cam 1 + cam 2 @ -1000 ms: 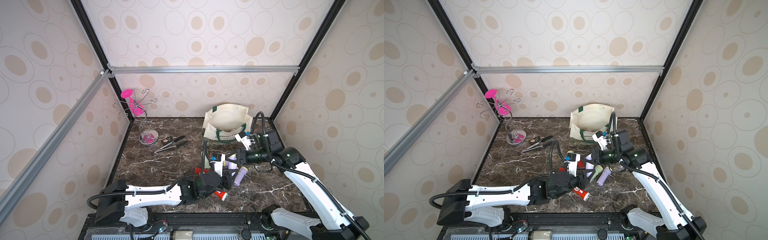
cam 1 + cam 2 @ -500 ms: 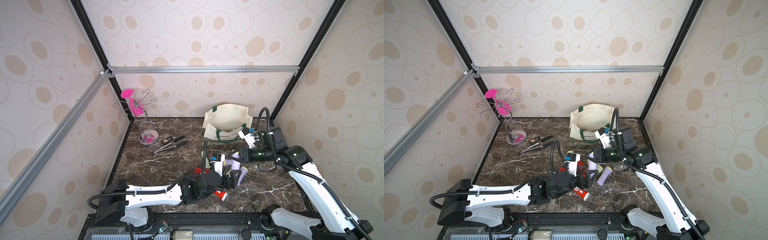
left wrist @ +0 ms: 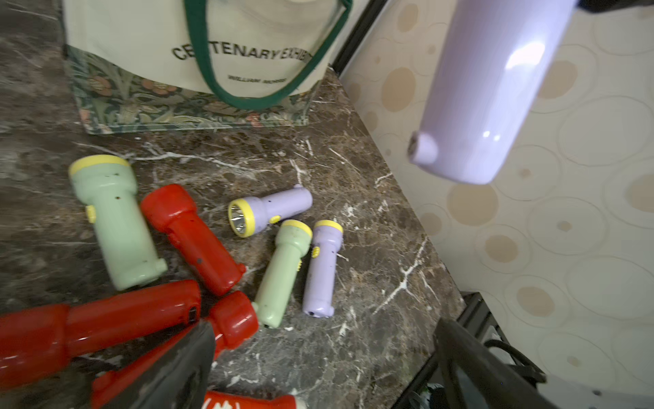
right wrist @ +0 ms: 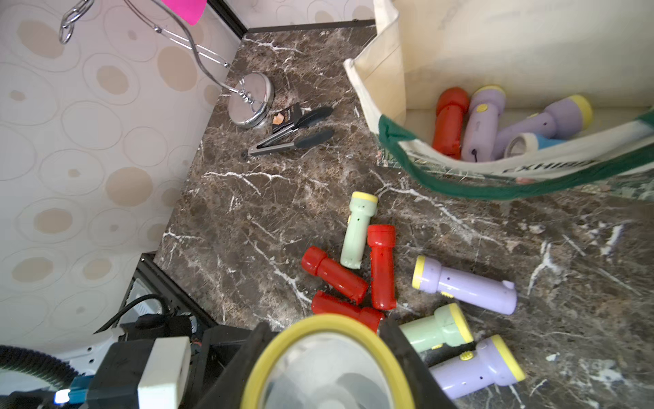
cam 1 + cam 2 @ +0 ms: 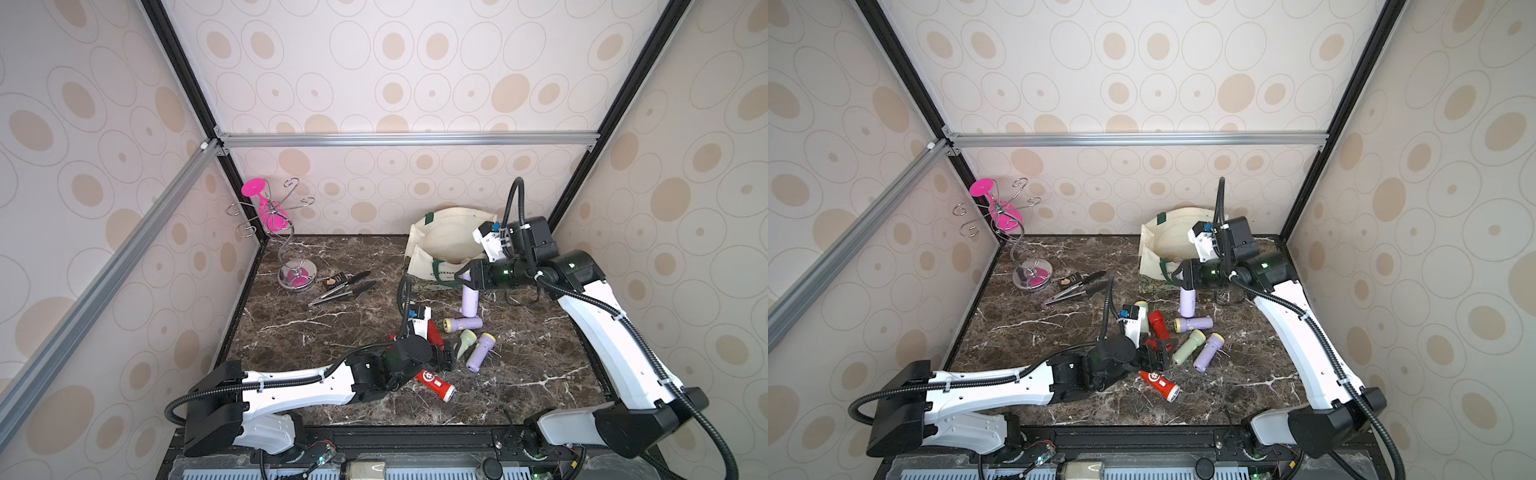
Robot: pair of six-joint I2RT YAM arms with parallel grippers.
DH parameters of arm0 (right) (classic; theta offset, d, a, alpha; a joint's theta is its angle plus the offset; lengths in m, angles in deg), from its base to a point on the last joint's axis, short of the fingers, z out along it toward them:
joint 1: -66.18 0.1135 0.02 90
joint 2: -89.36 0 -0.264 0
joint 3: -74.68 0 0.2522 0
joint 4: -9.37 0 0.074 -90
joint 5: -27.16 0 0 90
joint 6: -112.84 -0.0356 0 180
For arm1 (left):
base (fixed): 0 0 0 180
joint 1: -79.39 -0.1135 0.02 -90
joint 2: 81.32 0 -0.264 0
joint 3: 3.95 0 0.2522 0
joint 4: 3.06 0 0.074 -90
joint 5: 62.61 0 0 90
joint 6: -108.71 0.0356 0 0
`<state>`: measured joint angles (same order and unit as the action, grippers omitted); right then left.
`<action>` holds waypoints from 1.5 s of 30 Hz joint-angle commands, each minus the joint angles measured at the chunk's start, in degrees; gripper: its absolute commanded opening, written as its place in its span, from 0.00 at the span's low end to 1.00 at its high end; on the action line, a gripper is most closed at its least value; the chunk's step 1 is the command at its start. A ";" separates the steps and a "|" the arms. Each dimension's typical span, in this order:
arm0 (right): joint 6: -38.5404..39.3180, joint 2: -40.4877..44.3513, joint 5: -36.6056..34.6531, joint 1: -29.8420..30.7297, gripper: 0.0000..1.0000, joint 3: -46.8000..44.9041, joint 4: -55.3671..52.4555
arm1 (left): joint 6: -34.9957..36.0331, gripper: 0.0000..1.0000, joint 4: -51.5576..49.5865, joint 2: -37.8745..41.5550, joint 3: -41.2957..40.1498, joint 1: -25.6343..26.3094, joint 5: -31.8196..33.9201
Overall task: Put the flashlights into the tote bags
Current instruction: Place the flashlight in the canvas bag.
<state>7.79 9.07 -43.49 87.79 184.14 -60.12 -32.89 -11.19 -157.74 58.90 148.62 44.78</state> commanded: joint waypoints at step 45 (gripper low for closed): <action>-0.92 -57.16 -14.70 -8.25 0.07 51.70 -0.62 | -0.10 0.92 -4.27 7.84 -9.61 -14.07 -4.79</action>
<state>7.55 -47.56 -57.35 79.02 235.66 -60.29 -31.88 -16.70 -147.97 47.64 135.53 39.27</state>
